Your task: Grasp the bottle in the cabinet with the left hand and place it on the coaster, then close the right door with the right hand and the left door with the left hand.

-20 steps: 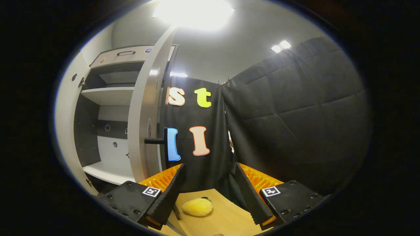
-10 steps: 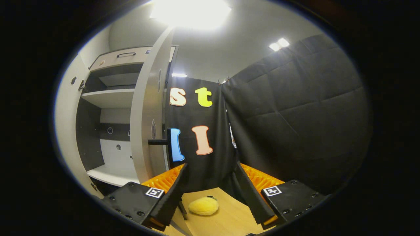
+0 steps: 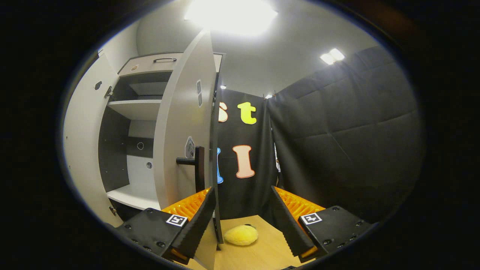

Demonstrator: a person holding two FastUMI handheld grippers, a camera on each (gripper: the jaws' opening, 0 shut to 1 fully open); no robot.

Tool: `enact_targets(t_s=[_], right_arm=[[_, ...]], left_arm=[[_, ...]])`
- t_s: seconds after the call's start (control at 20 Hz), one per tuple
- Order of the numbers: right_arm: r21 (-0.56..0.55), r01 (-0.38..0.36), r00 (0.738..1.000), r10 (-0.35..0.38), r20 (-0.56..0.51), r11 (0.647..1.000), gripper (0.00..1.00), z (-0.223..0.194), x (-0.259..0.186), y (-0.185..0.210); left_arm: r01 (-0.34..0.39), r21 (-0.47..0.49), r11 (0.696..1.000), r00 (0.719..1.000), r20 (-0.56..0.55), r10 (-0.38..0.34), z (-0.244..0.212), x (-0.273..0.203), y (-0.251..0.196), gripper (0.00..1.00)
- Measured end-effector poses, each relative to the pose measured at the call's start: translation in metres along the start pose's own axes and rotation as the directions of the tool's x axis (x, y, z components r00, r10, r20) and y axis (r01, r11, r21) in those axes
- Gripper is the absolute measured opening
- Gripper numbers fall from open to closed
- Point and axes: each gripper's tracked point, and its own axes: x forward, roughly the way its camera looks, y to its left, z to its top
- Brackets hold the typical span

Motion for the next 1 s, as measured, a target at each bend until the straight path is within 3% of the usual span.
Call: enact_targets(t_s=[0.05,0.1,0.15,0.25,0.3,0.35,0.7,0.75,0.8,1.0], right_arm=[[0.001,-0.006,1.0,0.006,-0.004,1.0,0.86,0.0,0.0,0.004],[0.003,-0.016,1.0,0.016,-0.007,1.0,0.94,0.0,-0.001,0.008],[0.003,-0.028,1.0,0.028,-0.007,1.0,0.94,0.001,-0.002,0.014],[0.003,-0.054,0.999,0.054,-0.006,0.999,0.94,0.001,-0.003,0.028],[0.005,-0.068,0.998,0.068,-0.007,0.998,0.87,0.001,-0.004,0.034],[0.006,-0.082,0.997,0.082,-0.004,0.997,0.94,0.002,-0.004,0.041],[0.045,-0.178,0.984,0.178,-0.012,0.983,0.94,-0.003,0.001,0.092],[0.047,-0.183,0.983,0.184,-0.014,0.982,0.94,-0.004,0.002,0.097],[0.045,-0.193,0.981,0.194,-0.017,0.98,0.94,-0.006,0.004,0.102],[0.025,-0.227,0.973,0.227,-0.037,0.974,0.95,-0.015,0.013,0.123]], left_arm=[[-0.002,-0.002,1.0,1.0,0.002,0.002,0.0,0.001,0.002,0.89],[-0.003,-0.005,1.0,1.0,0.002,0.003,0.0,0.001,0.006,0.82],[-0.004,-0.008,1.0,1.0,0.001,0.004,0.0,0.002,0.008,0.89],[-0.004,-0.01,1.0,1.0,-0.005,0.003,-0.004,0.002,0.011,0.89],[-0.003,-0.009,1.0,1.0,-0.006,0.003,-0.005,0.002,0.013,0.89],[-0.005,-0.007,1.0,1.0,-0.004,0.005,-0.004,0.002,0.015,0.89],[-0.024,-0.012,1.0,1.0,-0.002,0.024,-0.004,-0.002,0.032,0.89],[-0.027,-0.014,1.0,1.0,-0.003,0.027,-0.003,-0.003,0.035,0.82],[-0.031,-0.012,0.999,1.0,-0.005,0.031,-0.005,-0.004,0.034,0.89],[-0.043,0.003,0.999,0.999,-0.015,0.043,-0.009,-0.005,0.037,0.89]])
